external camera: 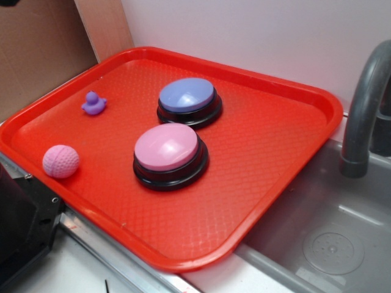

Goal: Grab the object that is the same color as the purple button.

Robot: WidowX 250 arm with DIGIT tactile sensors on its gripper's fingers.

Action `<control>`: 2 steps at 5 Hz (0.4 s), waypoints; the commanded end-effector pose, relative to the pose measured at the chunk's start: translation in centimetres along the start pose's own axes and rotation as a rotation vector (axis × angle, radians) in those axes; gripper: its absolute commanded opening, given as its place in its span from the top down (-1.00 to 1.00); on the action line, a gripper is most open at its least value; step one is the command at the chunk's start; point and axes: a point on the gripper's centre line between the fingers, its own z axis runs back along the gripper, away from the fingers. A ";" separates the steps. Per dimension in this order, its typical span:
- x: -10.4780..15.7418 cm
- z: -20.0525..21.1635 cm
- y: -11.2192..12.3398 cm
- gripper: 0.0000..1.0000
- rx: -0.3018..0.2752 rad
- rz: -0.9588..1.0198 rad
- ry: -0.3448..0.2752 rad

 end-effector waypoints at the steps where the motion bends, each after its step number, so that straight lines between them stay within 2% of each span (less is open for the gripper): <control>1: 0.0 0.0 0.0 -1.00 0.000 0.000 0.000; 2: 3.7 -0.6 3.8 -1.00 -0.007 0.157 -0.006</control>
